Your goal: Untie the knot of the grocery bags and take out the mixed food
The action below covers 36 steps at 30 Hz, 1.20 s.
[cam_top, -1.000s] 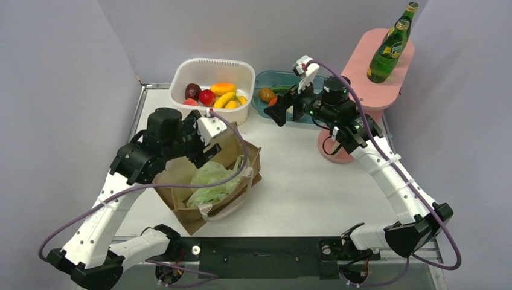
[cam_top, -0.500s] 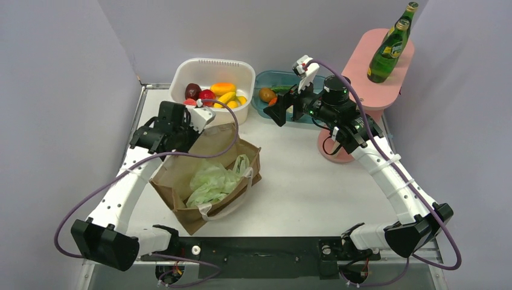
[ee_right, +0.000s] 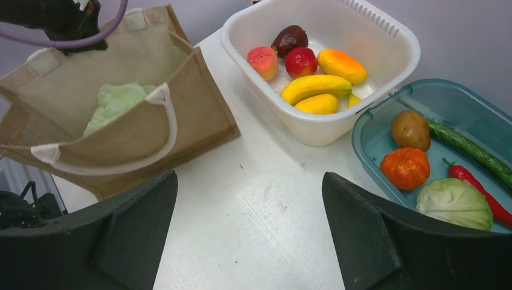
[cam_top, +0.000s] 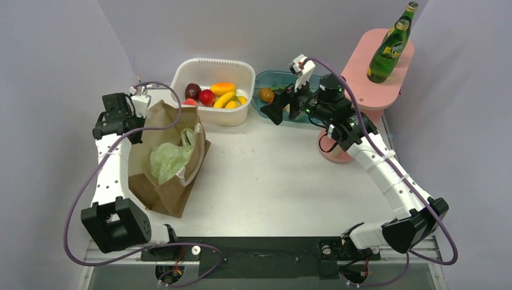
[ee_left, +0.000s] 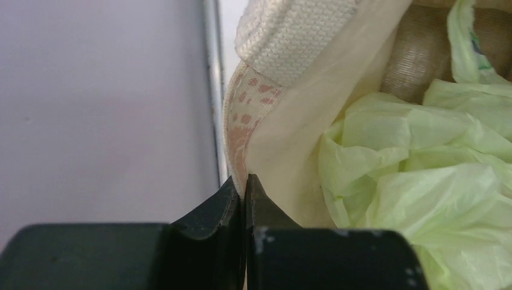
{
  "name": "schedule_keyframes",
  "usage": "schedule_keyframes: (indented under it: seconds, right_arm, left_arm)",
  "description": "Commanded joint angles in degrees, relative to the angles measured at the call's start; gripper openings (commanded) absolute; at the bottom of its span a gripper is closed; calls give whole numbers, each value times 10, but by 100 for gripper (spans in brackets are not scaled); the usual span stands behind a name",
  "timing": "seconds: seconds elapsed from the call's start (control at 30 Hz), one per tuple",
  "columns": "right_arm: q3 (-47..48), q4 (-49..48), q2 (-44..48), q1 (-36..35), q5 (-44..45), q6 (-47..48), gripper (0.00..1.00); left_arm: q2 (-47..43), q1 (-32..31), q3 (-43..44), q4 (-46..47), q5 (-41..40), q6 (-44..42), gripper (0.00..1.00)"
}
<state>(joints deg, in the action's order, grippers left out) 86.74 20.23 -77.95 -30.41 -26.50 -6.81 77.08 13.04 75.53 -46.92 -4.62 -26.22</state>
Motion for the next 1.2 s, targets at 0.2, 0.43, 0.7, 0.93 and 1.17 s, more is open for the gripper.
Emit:
schedule_keyframes:
  seconds: [0.2, 0.43, 0.7, 0.93, 1.17]
  right_arm:
    - [19, -12, -6, 0, 0, 7, 86]
    - [17, -3, -2, 5, 9, 17, 86]
    - [-1, -3, 12, 10, 19, 17, 86]
    - [-20, -3, 34, 27, 31, 16, 87]
    - [-56, -4, 71, 50, 46, 22, 88]
  left_arm:
    - [105, 104, 104, 188, -114, -16, 0]
    - [140, 117, 170, 149, -106, -34, 42]
    - [86, 92, 200, 89, -5, 3, 54]
    - [98, -7, 342, -39, 45, 43, 55]
    - [134, -174, 420, -116, 71, 74, 56]
